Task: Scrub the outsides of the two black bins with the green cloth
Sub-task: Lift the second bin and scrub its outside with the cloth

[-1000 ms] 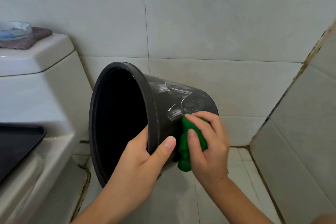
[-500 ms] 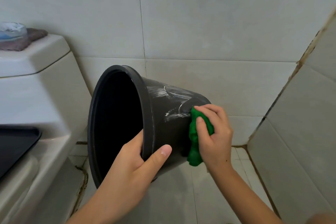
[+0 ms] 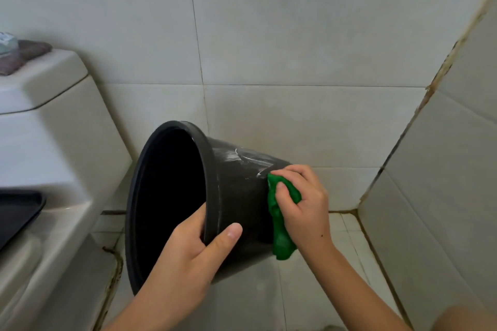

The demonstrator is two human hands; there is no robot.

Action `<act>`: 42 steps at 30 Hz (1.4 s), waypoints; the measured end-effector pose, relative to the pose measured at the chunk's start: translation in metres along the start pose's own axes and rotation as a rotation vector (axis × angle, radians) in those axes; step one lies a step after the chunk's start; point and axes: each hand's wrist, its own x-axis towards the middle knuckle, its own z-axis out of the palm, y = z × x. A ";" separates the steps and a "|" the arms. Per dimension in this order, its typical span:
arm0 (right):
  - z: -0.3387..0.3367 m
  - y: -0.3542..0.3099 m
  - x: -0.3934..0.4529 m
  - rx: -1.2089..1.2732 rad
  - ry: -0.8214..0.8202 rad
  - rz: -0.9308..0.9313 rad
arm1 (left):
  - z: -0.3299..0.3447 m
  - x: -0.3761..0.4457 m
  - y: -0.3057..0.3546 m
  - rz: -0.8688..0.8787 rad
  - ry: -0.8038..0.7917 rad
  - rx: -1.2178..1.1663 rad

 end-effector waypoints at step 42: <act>0.012 -0.064 0.003 -0.091 0.180 -0.397 | -0.007 0.007 0.029 0.069 0.126 0.028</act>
